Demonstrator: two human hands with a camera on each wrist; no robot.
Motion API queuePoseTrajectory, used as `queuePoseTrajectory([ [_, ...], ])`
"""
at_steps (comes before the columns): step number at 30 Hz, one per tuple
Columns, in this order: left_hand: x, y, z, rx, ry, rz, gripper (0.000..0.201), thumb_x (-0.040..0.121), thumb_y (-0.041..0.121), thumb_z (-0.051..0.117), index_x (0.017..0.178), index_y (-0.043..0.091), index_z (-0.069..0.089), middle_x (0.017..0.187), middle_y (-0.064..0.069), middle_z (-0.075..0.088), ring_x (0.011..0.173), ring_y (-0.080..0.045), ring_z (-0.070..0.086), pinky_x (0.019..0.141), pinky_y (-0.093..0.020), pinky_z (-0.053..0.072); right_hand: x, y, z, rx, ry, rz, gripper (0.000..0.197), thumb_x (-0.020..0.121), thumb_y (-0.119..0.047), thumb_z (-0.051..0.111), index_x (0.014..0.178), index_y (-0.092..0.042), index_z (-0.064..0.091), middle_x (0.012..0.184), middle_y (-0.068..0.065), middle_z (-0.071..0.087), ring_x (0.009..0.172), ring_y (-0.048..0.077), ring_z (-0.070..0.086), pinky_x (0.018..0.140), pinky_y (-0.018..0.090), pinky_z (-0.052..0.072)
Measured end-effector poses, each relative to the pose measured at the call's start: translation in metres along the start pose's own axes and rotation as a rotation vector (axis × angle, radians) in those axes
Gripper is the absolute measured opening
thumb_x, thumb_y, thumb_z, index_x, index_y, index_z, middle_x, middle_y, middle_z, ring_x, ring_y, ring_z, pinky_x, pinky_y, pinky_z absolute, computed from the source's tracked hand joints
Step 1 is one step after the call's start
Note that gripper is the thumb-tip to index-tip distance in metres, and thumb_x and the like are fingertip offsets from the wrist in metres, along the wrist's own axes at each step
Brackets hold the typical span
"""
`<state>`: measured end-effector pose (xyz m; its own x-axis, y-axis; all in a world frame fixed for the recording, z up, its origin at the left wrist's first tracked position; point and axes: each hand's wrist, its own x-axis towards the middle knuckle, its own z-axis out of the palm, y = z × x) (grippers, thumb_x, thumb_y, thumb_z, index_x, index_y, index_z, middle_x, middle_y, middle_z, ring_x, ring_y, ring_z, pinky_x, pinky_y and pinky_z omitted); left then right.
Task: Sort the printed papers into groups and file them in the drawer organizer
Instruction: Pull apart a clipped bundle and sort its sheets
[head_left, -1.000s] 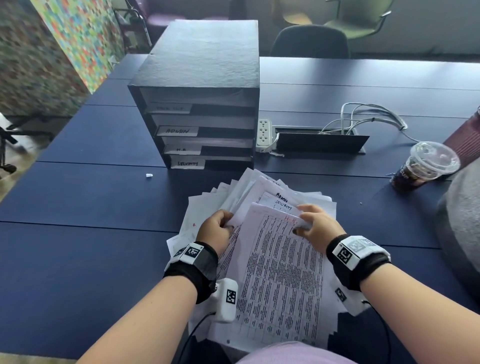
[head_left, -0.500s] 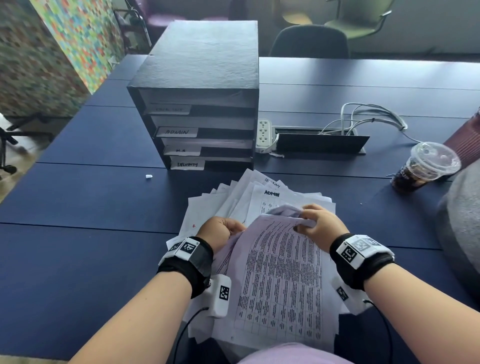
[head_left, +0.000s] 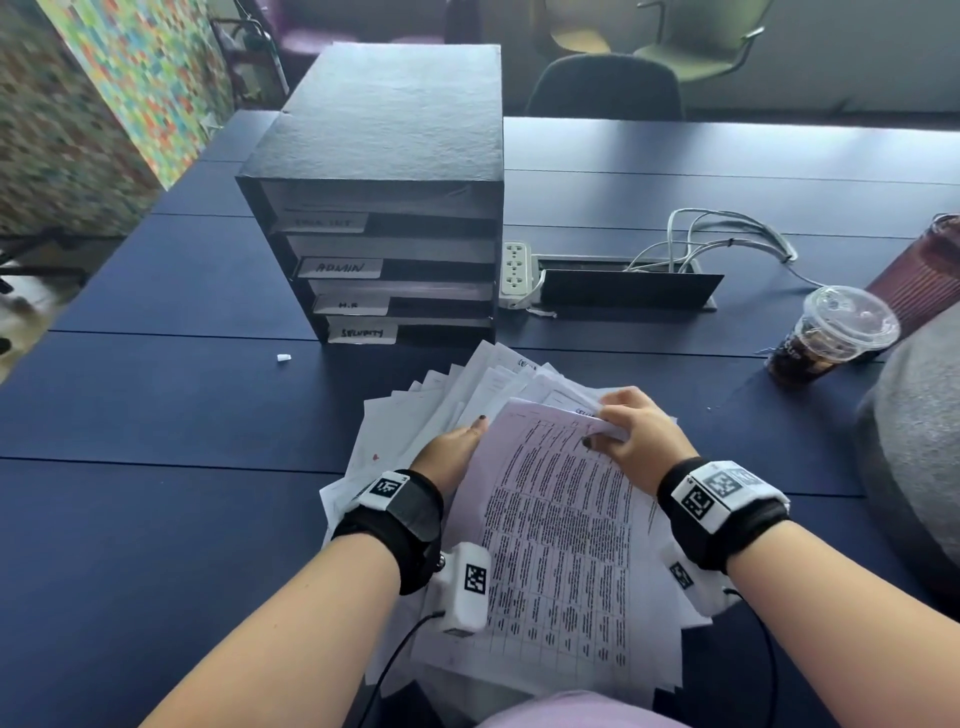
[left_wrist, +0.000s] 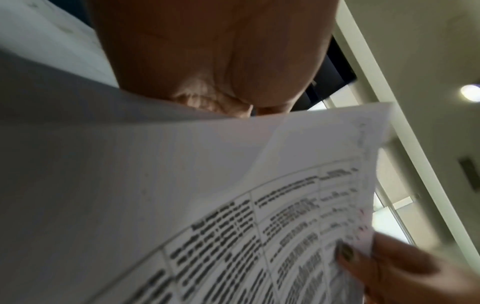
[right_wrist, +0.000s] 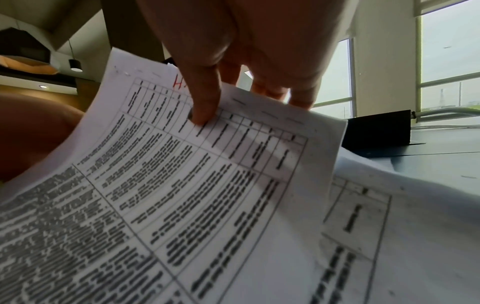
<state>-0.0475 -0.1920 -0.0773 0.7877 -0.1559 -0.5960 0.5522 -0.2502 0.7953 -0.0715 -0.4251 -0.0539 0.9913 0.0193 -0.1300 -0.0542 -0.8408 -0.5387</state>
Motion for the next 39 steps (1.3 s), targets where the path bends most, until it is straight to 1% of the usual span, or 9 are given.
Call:
queuePoseTrajectory([
  [4,-0.005,-0.004,0.003,0.047,-0.051,-0.068,0.062,0.082,0.065,0.051,0.101,0.008,0.07,0.102,-0.011,0.071,0.098,-0.028,0.065,0.096,-0.041,0.049,0.003,0.006,0.001,-0.079,-0.087,0.04,0.018,0.083,-0.027,0.068,0.099,-0.018,0.07,0.151,0.0,0.027,0.134,0.023,0.027,0.109,0.03,0.023],
  [8,-0.012,0.0,0.0,0.313,-0.12,0.103,0.032,0.085,0.042,0.048,0.069,0.019,0.061,0.083,-0.003,0.061,0.084,-0.021,0.054,0.081,-0.036,0.045,0.001,0.009,0.001,-0.178,-0.073,0.033,0.027,0.082,-0.036,0.067,0.106,-0.023,0.069,0.131,-0.005,0.049,0.123,0.021,0.037,0.107,0.035,0.026],
  [14,0.004,-0.01,-0.016,0.59,0.2,0.175,0.038,0.073,0.043,0.062,0.109,0.031,0.066,0.125,-0.001,0.051,0.121,-0.02,0.042,0.106,-0.036,0.036,-0.008,0.004,0.013,-0.049,-0.022,-0.018,0.018,0.083,-0.026,0.068,0.092,-0.01,0.068,0.105,-0.002,0.055,0.098,0.019,0.046,0.082,0.025,0.034],
  [18,0.005,-0.008,-0.019,0.543,0.236,0.165,0.074,0.057,0.049,0.052,0.128,0.028,0.054,0.115,0.002,0.056,0.114,-0.021,0.048,0.102,-0.036,0.039,-0.005,-0.002,0.012,-0.016,-0.021,0.006,0.016,0.087,-0.023,0.063,0.098,-0.012,0.066,0.098,-0.005,0.05,0.092,0.014,0.045,0.078,0.021,0.031],
  [21,0.006,-0.008,-0.018,0.633,0.234,0.148,0.048,0.073,0.041,0.059,0.12,0.032,0.059,0.107,0.001,0.056,0.11,-0.023,0.046,0.099,-0.035,0.04,0.001,-0.002,0.011,-0.013,-0.041,0.038,0.019,0.089,-0.021,0.06,0.101,-0.008,0.065,0.097,-0.003,0.048,0.092,0.02,0.05,0.074,0.021,0.032],
  [26,0.0,-0.01,-0.018,0.374,0.169,0.266,0.03,0.08,0.008,0.06,0.096,0.033,0.063,0.068,0.005,0.047,0.067,-0.016,0.045,0.066,-0.028,0.041,0.006,0.001,0.008,-0.051,-0.061,0.034,0.02,0.088,-0.02,0.062,0.096,-0.002,0.064,0.13,0.003,0.047,0.114,0.023,0.048,0.087,0.016,0.031],
  [30,-0.004,-0.011,-0.017,0.277,0.034,0.269,0.041,0.079,-0.001,0.057,0.093,0.035,0.07,0.076,0.001,0.052,0.071,-0.014,0.05,0.072,-0.031,0.046,0.008,0.001,0.008,-0.069,-0.116,0.035,0.015,0.087,-0.023,0.063,0.089,-0.008,0.063,0.147,-0.003,0.035,0.125,0.022,0.04,0.099,0.023,0.032],
  [35,-0.016,-0.002,-0.017,0.028,0.02,0.116,0.046,0.07,-0.015,0.034,0.059,0.011,0.07,0.071,-0.007,0.061,0.067,-0.018,0.053,0.054,-0.021,0.046,0.0,-0.003,0.01,-0.022,-0.124,0.036,0.025,0.088,-0.025,0.062,0.109,-0.013,0.065,0.128,-0.007,0.05,0.106,0.015,0.05,0.08,0.016,0.032],
  [39,-0.007,-0.001,-0.02,0.138,0.14,0.098,0.037,0.079,-0.008,0.039,0.068,0.009,0.069,0.074,-0.006,0.064,0.066,-0.018,0.055,0.053,-0.018,0.047,-0.006,-0.002,0.014,0.002,-0.114,0.013,0.02,0.088,-0.025,0.063,0.101,-0.01,0.065,0.105,-0.009,0.05,0.092,0.015,0.052,0.072,0.016,0.03],
])
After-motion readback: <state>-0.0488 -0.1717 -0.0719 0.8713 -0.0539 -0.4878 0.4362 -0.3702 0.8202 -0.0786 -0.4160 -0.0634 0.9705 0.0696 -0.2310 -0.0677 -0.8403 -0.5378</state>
